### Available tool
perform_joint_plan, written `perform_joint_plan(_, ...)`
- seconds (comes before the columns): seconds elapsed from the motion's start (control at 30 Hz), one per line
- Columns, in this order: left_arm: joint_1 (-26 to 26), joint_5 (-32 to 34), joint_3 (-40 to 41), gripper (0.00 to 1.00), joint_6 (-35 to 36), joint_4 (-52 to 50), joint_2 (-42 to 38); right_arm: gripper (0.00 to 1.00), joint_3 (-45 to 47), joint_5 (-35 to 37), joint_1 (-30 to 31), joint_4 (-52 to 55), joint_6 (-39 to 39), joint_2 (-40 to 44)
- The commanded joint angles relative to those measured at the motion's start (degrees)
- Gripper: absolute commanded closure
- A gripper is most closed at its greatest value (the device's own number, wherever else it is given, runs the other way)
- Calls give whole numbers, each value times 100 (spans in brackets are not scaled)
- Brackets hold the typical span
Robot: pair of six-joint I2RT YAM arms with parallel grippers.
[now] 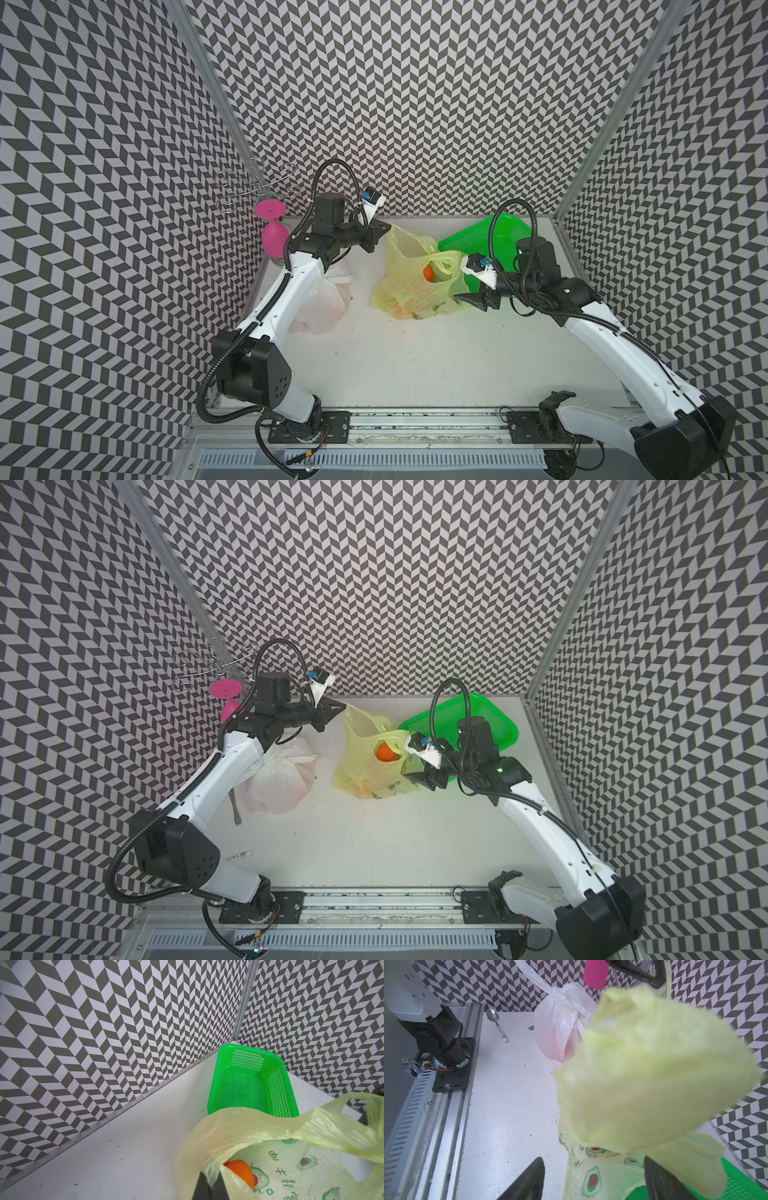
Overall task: Place the oranges into plastic bags & tie knots
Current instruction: Adjust the plastic bag at the center of the board.
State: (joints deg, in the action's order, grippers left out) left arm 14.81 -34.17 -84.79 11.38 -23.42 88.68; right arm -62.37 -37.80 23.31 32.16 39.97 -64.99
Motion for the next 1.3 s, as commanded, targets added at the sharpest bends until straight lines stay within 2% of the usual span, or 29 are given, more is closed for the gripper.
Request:
perform_joint_plan(0.0, -31, -155, -248, 100, 216, -162, 121, 26, -301, -164, -54, 243, 152, 251)
perform_joint_plan(0.1, -31, -214, -158, 100, 161, -96, 88, 26, -582, 237, -72, 155, 275, 361)
perform_joint_plan(0.3, -31, -248, -83, 100, 72, -31, 39, 16, -581, 1268, -44, -245, 1211, 243)
perform_joint_plan(0.5, -22, -239, -142, 100, 58, -93, 41, 7, -872, 1439, 230, -255, 1755, -262)
perform_joint_plan(0.67, -22, -220, -117, 100, 36, -101, 26, 6, -1093, 1878, 616, -356, 1981, -723)
perform_joint_plan(0.8, -27, -252, -121, 100, 23, -118, 26, 10, -1126, 2136, 645, -488, 2102, -995)
perform_joint_plan(0.9, -23, -281, -133, 100, 14, -124, 7, 19, -1032, 2347, 641, -630, 2136, -1041)
perform_joint_plan(1.1, -26, -369, -87, 100, 11, -137, -54, 41, -783, 2232, 645, -1048, 1698, -953)
perform_joint_plan(1.27, -24, -380, 31, 100, 11, -88, -111, 59, -495, 2243, 606, -1721, 908, -725)
